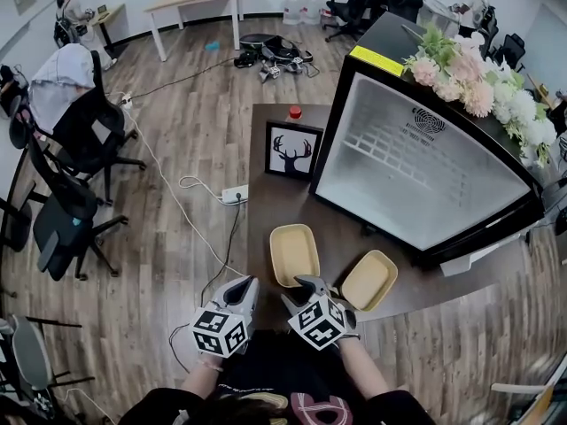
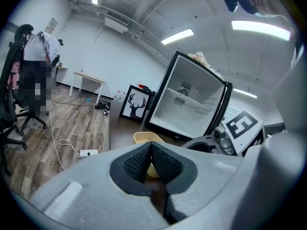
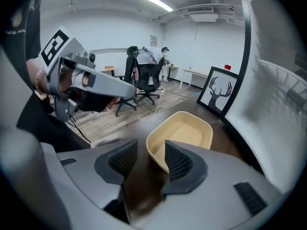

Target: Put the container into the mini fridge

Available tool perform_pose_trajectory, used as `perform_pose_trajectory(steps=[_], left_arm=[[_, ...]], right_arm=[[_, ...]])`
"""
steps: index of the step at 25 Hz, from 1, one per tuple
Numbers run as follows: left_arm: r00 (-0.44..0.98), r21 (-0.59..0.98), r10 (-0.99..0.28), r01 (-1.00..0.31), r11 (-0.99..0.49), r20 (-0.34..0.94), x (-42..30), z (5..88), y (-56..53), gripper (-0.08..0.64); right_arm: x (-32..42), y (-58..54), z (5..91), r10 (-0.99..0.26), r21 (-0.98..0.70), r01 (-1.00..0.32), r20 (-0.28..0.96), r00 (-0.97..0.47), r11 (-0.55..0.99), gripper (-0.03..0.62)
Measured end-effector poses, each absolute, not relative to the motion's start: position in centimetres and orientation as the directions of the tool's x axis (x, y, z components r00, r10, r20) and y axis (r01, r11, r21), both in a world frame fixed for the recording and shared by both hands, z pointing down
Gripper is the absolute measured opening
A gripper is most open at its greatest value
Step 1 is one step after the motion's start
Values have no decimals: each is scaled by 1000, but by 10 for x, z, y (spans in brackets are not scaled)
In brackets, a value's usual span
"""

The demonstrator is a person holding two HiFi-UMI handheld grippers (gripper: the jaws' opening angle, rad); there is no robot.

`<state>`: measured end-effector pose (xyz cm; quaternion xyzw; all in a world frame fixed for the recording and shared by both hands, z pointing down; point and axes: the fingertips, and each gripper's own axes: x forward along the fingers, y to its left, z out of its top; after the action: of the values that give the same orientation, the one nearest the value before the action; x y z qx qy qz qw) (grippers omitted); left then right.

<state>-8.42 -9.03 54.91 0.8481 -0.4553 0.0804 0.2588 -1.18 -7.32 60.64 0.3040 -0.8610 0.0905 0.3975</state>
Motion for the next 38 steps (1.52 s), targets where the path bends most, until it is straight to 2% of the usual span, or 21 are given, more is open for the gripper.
perform_pose_trajectory(steps=[6, 11, 19, 27, 38], left_arm=[[587, 379, -721, -803, -460, 369, -87, 552, -102, 9], [586, 382, -724, -803, -458, 364, -93, 551, -110, 9], [608, 403, -704, -786, -469, 367, -100, 551, -120, 9], [633, 408, -675, -769, -491, 379, -96, 556, -121, 9], [656, 407, -649, -752, -518, 386, -90, 558, -118, 9]], right_arm=[[-12, -85, 626, -438, 172, -539, 797, -417, 825, 149], [-19, -76, 643, -301, 86, -473, 865, -401, 877, 152], [-22, -86, 650, -290, 94, -466, 883, -369, 880, 60], [-24, -90, 647, -312, 141, -433, 881, -356, 890, 32], [-23, -91, 631, -323, 156, -425, 877, -355, 892, 26]])
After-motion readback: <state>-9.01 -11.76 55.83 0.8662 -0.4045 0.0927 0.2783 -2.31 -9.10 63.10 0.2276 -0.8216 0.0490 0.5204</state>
